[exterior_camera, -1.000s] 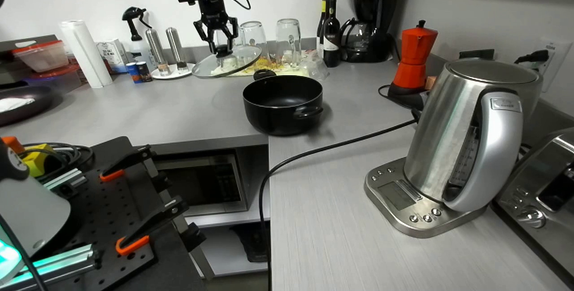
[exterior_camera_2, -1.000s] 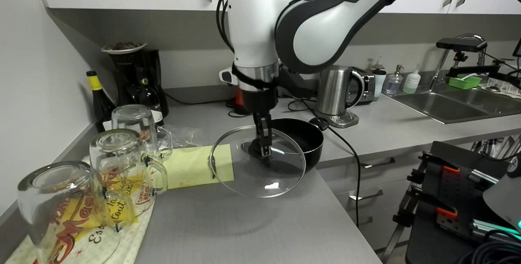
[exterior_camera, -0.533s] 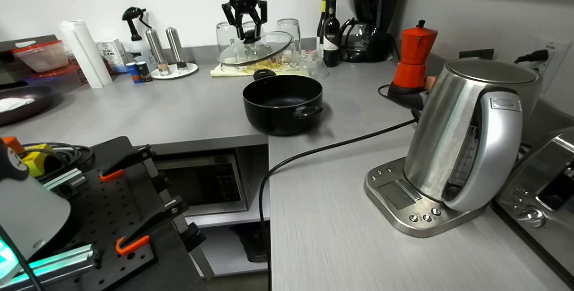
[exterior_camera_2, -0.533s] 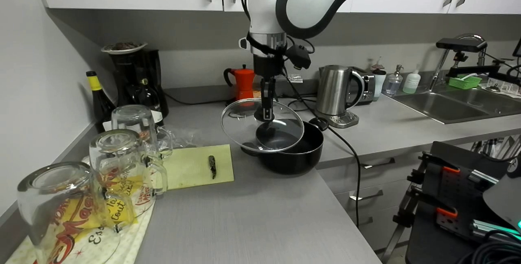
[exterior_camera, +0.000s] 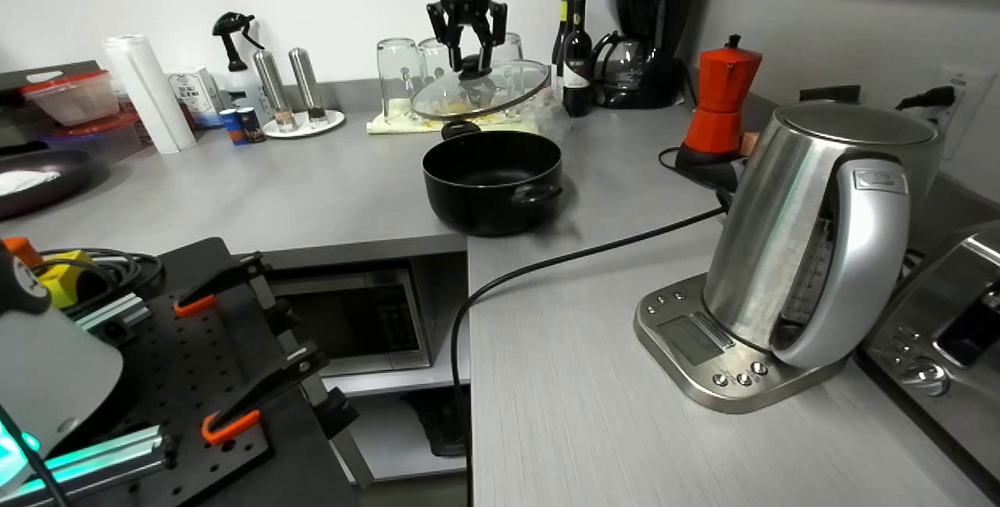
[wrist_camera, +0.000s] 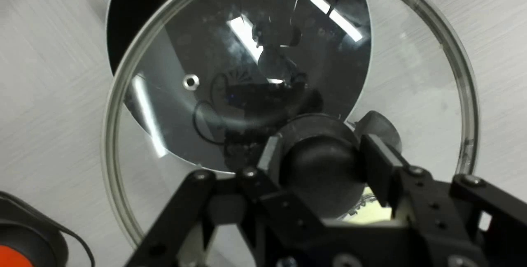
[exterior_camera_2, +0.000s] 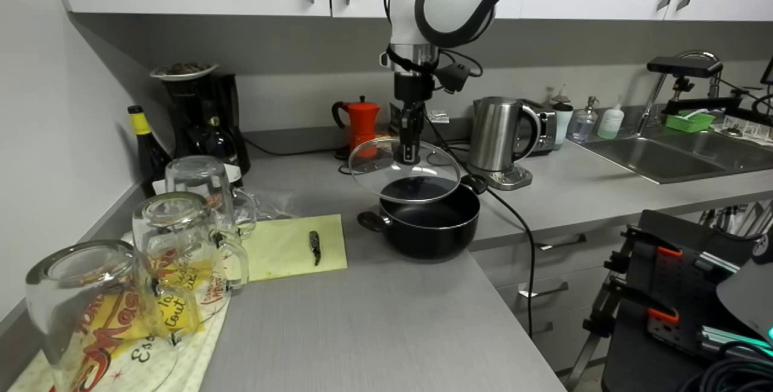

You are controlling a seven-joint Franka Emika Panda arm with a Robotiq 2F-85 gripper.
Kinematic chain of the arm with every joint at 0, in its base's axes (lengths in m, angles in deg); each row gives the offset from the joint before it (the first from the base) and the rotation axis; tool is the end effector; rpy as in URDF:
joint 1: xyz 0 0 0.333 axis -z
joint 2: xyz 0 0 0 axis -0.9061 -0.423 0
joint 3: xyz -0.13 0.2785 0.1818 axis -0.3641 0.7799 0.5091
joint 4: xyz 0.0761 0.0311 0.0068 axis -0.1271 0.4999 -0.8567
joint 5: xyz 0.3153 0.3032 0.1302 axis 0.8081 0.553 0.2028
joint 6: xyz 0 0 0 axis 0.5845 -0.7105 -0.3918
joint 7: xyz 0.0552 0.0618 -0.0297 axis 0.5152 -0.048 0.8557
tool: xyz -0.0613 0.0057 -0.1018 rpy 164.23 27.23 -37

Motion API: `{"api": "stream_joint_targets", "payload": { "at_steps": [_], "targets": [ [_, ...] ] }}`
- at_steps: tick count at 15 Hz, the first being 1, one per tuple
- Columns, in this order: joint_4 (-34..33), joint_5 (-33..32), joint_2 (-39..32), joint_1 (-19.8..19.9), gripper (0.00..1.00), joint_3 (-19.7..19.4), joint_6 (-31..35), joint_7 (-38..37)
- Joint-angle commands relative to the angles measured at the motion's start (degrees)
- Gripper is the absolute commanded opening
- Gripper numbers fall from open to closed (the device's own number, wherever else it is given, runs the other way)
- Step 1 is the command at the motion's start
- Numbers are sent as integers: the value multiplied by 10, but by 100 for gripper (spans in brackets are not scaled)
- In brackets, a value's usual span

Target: Pick up the lid and put it on the pot

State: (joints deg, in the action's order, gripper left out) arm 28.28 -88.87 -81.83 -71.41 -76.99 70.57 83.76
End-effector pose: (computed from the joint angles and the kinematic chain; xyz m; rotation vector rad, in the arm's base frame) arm 0.6897 0.1616 0.3111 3.0705 0.6136 -0.0070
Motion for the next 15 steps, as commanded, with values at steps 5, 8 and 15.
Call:
{"api": "stream_joint_targets", "payload": {
  "at_steps": [5, 8, 15],
  "targets": [
    [23, 26, -3, 21, 26, -13, 15, -6],
    [40, 21, -9, 21, 26, -17, 36, -11],
    [61, 31, -17, 32, 26, -20, 63, -11]
  ]
}}
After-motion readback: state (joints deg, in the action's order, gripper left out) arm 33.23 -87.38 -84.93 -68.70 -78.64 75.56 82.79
